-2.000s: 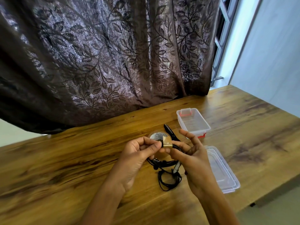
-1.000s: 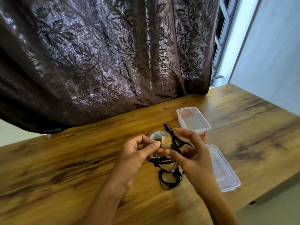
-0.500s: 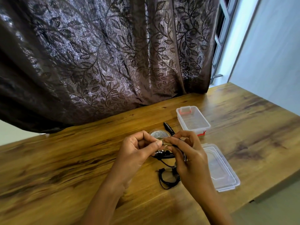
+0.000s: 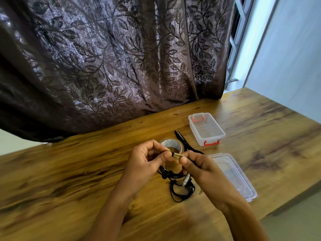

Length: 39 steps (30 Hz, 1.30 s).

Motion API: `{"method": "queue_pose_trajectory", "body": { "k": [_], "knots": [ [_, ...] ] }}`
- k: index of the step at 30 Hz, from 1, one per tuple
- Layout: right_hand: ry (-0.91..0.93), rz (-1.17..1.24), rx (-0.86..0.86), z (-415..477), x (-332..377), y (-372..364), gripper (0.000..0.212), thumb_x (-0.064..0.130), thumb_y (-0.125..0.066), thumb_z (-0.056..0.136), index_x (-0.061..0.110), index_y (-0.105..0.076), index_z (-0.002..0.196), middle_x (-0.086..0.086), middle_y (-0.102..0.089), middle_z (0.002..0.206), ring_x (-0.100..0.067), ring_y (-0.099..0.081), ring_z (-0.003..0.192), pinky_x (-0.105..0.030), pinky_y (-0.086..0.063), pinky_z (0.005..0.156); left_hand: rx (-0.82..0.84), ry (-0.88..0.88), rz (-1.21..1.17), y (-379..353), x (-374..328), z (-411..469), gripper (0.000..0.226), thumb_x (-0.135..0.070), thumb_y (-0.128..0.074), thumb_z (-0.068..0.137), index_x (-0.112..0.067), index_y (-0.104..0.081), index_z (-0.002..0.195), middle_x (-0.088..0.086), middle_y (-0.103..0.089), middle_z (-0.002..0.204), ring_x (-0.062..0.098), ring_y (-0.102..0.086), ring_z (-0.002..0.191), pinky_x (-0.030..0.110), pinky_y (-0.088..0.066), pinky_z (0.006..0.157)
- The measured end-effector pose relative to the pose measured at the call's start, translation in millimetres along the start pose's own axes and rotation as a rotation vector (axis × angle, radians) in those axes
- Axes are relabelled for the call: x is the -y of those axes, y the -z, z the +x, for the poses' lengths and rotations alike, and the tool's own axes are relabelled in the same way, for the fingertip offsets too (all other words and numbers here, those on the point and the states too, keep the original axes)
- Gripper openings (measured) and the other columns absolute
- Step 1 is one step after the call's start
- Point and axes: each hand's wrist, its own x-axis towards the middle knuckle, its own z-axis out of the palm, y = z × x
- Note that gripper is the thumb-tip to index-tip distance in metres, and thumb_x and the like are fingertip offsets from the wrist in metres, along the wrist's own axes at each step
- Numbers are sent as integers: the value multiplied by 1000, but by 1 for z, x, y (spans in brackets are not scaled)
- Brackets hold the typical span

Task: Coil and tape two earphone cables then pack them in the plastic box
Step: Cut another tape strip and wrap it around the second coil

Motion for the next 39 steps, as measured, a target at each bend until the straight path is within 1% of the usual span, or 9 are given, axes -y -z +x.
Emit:
{"method": "queue_pose_trajectory", "body": {
  "k": [5, 9, 15, 20, 23, 26, 29, 33, 39],
  "knots": [
    [-95, 249, 76, -2, -4, 3, 28, 29, -68, 73, 11, -70, 94, -6, -62, 79, -16, -54, 73, -24, -43, 67, -22, 19, -35, -2, -1, 0, 7, -8, -67, 78, -13, -63, 75, -3, -70, 65, 6, -63, 65, 13, -48, 59],
    [-22, 144, -28, -1, -2, -3, 28, 11, -80, 63, 7, -67, 87, -4, -69, 77, -15, -63, 74, -21, -51, 68, -10, 29, -31, -4, -4, -3, 4, -10, -68, 78, -12, -64, 76, -2, -68, 64, 5, -58, 59, 14, -48, 57],
    [116, 53, -155, -1, -1, -8, 26, 17, -71, 65, 0, -62, 83, 2, -70, 71, -8, -67, 71, -18, -51, 66, 0, 54, -85, -8, -6, -4, 6, -7, -68, 78, -11, -64, 75, -3, -65, 58, 3, -54, 52, 14, -47, 54],
    [235, -104, -290, 1, -6, -9, 33, 26, -74, 67, 0, -62, 81, -17, -64, 73, -30, -63, 73, -31, -53, 66, 5, 73, -134, -7, -8, -5, 7, -7, -66, 79, -11, -63, 75, -2, -65, 59, 2, -52, 52, 13, -47, 56],
    [288, -211, -334, 2, -6, -9, 24, 27, -74, 67, 7, -65, 79, -10, -65, 72, -22, -63, 69, -25, -53, 61, 4, 78, -143, -7, -8, -4, 8, -7, -65, 80, -12, -62, 75, -5, -64, 56, 1, -52, 53, 12, -47, 57],
    [315, -275, -391, 2, -6, -9, 22, 28, -79, 67, 26, -66, 84, 5, -64, 75, -16, -64, 72, -26, -53, 62, 5, 81, -143, -6, -6, -4, 7, -8, -65, 80, -12, -63, 75, -8, -60, 54, 2, -51, 54, 13, -47, 58],
    [380, -349, -412, 2, -4, -10, 26, 26, -77, 69, 35, -66, 91, 12, -64, 82, -6, -63, 77, -11, -47, 65, 8, 97, -170, -7, -6, -4, 5, -10, -65, 80, -12, -63, 75, -8, -58, 53, 4, -51, 55, 13, -46, 59],
    [348, -350, -414, -1, -2, -14, 21, 24, -71, 73, 34, -68, 92, 13, -68, 86, -2, -64, 81, -8, -46, 66, 14, 77, -154, -7, -6, -4, 4, -9, -66, 80, -10, -63, 77, -9, -60, 54, 2, -51, 54, 13, -46, 58],
    [125, -45, -446, -1, 0, -22, 12, 19, -72, 71, 26, -71, 81, 9, -74, 80, -4, -68, 77, -16, -53, 67, 12, 17, -111, -9, -3, -5, 4, -3, -65, 80, -5, -62, 79, -7, -66, 60, -2, -59, 56, 12, -47, 56]
  ]
}}
